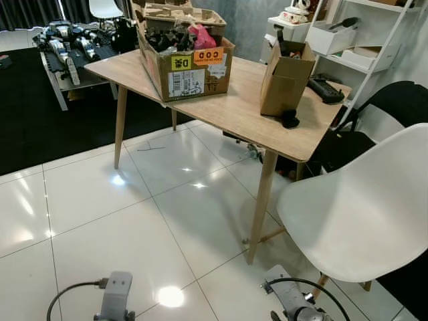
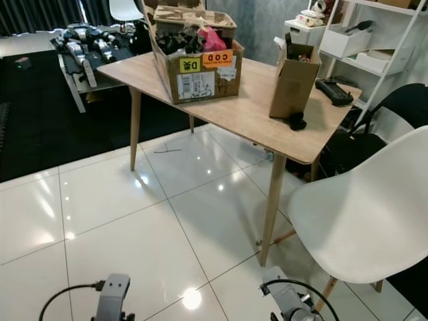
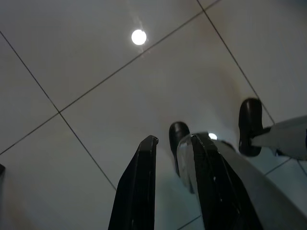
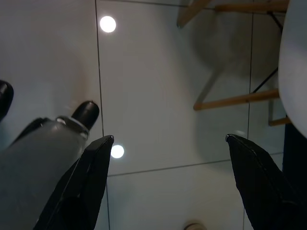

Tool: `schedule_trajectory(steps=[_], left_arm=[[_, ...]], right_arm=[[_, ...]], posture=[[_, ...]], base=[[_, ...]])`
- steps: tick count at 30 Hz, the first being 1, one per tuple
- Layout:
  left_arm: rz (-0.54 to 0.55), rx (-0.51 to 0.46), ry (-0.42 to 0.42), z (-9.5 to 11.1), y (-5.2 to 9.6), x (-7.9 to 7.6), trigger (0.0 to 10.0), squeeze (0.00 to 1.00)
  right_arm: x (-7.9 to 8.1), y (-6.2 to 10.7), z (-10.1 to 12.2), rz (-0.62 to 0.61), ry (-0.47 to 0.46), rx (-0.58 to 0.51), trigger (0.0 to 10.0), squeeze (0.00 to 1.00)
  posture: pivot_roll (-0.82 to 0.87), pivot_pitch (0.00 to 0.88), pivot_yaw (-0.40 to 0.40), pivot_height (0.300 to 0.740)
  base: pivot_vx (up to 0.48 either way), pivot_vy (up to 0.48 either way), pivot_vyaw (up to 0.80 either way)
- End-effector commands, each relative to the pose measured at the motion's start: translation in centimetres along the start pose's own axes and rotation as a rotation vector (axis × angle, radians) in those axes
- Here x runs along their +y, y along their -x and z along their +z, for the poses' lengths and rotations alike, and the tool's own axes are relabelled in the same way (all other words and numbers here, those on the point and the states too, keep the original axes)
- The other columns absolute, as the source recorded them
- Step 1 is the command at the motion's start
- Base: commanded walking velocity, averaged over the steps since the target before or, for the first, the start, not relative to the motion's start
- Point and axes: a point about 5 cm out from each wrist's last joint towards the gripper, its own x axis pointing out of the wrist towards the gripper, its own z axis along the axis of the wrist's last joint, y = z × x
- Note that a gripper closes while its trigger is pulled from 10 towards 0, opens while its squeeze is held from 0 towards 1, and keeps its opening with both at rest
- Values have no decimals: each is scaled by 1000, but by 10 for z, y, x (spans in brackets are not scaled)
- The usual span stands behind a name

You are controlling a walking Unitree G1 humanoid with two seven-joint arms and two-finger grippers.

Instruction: Picking trash to rubbish bin

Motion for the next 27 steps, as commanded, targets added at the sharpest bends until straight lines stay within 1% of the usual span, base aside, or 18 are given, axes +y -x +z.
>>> schedule_trajectory(steps=[1,2,3,5,7,11,14,15,21,27], left_arm=[[1,29,39,-11,1,-3,10000,0],[1,29,39,-11,1,-3,10000,0],[16,29,73,-14,2,-1,10000,0],[37,25,123,-18,3,1,10000,0],[41,24,139,-19,4,1,10000,0],[38,29,140,-23,3,-3,10000,0],[40,26,147,-23,3,-5,10000,0],[42,25,158,-25,3,-7,10000,0],[45,39,162,-32,4,-12,10000,0],[51,52,170,-38,5,-12,10000,0]], right_arm=[[4,0,5,1,-4,-12,10000,0],[4,0,5,1,-4,-12,10000,0],[7,0,3,10,17,-6,10000,0],[12,-1,0,19,49,4,10000,0],[12,-1,-1,19,69,7,10000,0],[13,-1,-4,19,74,10,10000,0],[13,-1,-5,20,84,13,10000,0],[14,-1,-8,22,110,24,10000,0],[12,0,-9,22,128,22,10000,0],[15,-1,-9,27,146,20,10000,0]], posture=[[77,0,-19,740],[77,0,-19,740],[89,0,-35,740],[94,0,-43,740],[92,1,-45,740],[117,1,-69,740],[120,3,-71,740],[135,12,-82,740],[148,17,-89,740],[165,24,-95,740]], base=[[0,0,0],[0,0,0],[0,0,0],[0,0,0],[0,0,0],[0,0,0],[0,0,0],[0,0,0],[0,0,0],[0,0,0]])
